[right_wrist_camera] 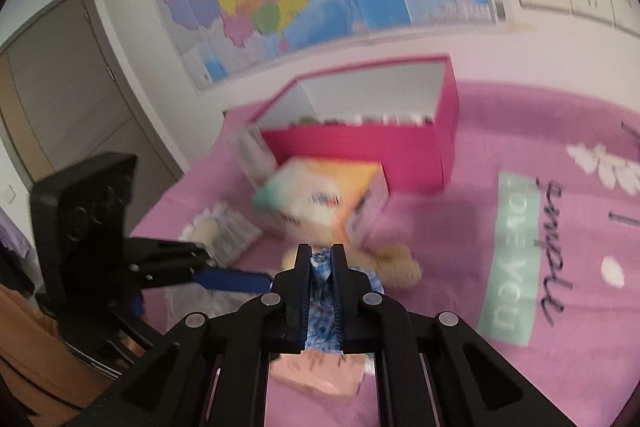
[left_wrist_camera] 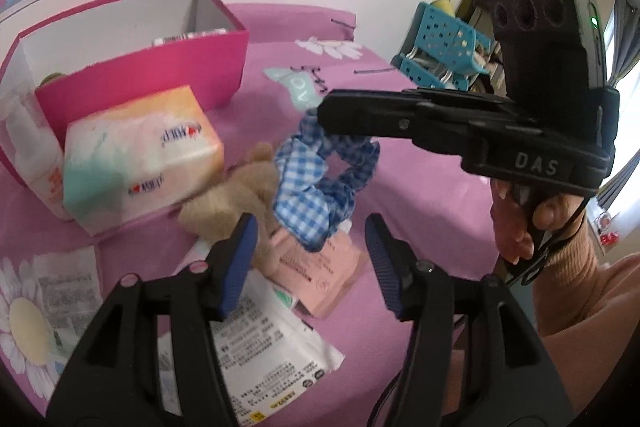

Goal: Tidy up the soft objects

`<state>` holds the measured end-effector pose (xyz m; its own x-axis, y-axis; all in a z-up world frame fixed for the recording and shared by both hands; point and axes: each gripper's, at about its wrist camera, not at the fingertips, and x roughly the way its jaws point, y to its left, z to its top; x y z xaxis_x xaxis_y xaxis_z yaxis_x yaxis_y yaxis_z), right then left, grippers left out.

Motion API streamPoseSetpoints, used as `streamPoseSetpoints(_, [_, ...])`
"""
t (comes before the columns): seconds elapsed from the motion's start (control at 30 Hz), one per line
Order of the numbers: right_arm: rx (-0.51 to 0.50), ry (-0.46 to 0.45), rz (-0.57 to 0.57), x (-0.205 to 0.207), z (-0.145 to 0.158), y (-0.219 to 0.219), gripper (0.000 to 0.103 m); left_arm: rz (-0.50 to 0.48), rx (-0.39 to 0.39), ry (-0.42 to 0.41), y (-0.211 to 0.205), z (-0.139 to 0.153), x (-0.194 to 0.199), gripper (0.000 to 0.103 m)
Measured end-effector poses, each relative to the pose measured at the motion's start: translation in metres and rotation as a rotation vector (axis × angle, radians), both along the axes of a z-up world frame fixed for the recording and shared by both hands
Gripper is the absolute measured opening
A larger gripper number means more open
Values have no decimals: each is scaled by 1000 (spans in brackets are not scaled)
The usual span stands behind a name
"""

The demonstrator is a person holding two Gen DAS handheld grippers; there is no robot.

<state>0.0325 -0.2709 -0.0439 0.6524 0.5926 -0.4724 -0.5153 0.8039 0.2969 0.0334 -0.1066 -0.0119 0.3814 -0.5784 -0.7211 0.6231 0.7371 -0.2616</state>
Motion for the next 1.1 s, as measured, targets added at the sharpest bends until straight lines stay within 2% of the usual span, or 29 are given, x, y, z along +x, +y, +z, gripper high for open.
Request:
streamPoseSetpoints(0.07, [14, -24, 12, 2, 10, 3, 8, 6, -15, -11, 1, 6, 6, 57])
streamPoseSetpoints(0.13, [29, -46, 25, 5, 21, 7, 8, 22, -17, -35, 1, 14, 14, 50])
streamPoseSetpoints(0.17, [35, -54, 30, 8, 24, 8, 8, 31, -8, -46, 0, 17, 18, 45])
streamPoseSetpoints(0.3, [37, -86, 33, 22, 40, 13, 8, 66, 35, -88, -4, 25, 33, 34])
streamPoseSetpoints(0.5, [45, -113, 41, 42, 58, 18, 8, 101, 67, -137, -2, 36, 53, 26])
streamPoseSetpoints(0.73, [33, -157, 31, 70, 79, 22, 8, 148, 75, -184, -1, 52, 83, 25])
streamPoseSetpoints(1.1, [34, -160, 2, 122, 93, 26, 8, 228, 93, -222, -2, 64, 135, 25])
